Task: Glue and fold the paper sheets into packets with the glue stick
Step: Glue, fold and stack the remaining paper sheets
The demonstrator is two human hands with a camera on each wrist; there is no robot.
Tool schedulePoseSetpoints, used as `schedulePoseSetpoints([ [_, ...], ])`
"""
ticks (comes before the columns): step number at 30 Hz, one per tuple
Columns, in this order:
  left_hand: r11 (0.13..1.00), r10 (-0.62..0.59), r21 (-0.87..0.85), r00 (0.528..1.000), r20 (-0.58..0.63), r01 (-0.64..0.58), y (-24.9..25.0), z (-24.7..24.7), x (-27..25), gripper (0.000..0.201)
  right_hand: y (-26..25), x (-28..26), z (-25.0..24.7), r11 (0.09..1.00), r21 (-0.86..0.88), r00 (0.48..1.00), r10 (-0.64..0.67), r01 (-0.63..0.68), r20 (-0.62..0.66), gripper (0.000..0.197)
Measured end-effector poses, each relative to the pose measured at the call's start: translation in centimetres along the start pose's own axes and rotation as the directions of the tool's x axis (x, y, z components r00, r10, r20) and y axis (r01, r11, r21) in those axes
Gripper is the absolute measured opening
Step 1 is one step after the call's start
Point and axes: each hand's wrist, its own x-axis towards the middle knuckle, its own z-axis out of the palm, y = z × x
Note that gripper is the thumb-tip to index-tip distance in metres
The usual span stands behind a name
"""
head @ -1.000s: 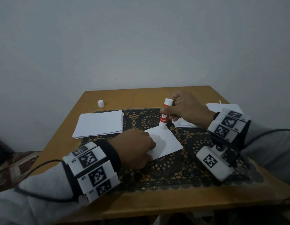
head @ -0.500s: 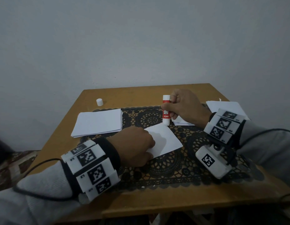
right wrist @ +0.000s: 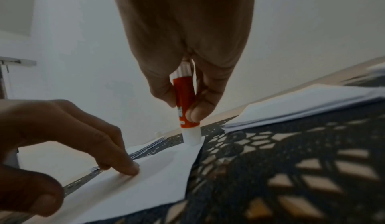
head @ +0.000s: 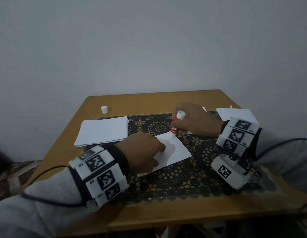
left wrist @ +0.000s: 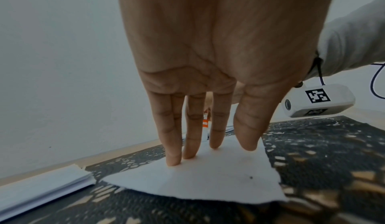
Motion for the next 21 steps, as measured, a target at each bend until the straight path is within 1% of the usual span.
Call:
schedulePoseSetpoints([
  [2,1.000,0.000,-0.007,1.000,0.000,0.000,0.0,0.0,0.1,0.048,-0.1,-0.2,-0.4,0.994,-0.104,0.998,-0.020,0.027,0.068,0.005],
  [4,1.000,0.001,0.001,1.000,-0.003,-0.001,0.1,0.0,0.2,0.048,-0.1,-0.5,-0.4,0.986,-0.152,0.992,-0.049,0.067,0.119,0.005],
  [9,1.000,-0.012,-0.007,1.000,0.002,0.012,0.1,0.1,0.4,0.051,-0.3,-1.5,-0.5,0.979,-0.173,0.983,-0.074,0.104,0.168,0.004],
  [12,1.000,-0.015,-0.016,1.000,-0.001,0.015,0.1,0.1,0.4,0.050,-0.9,-2.1,-0.8,0.974,-0.179,0.970,-0.095,0.137,0.223,0.005],
  [17,1.000,-0.020,-0.018,1.000,0.005,0.020,0.2,0.1,0.3,0.048,-1.7,-3.0,-1.2,0.964,-0.217,0.949,-0.085,0.156,0.305,0.005],
  [21,1.000,-0.023,-0.017,1.000,0.004,0.023,0.1,0.2,0.2,0.048,-1.8,-3.8,-1.4,0.962,-0.238,0.938,-0.043,0.131,0.344,0.005],
])
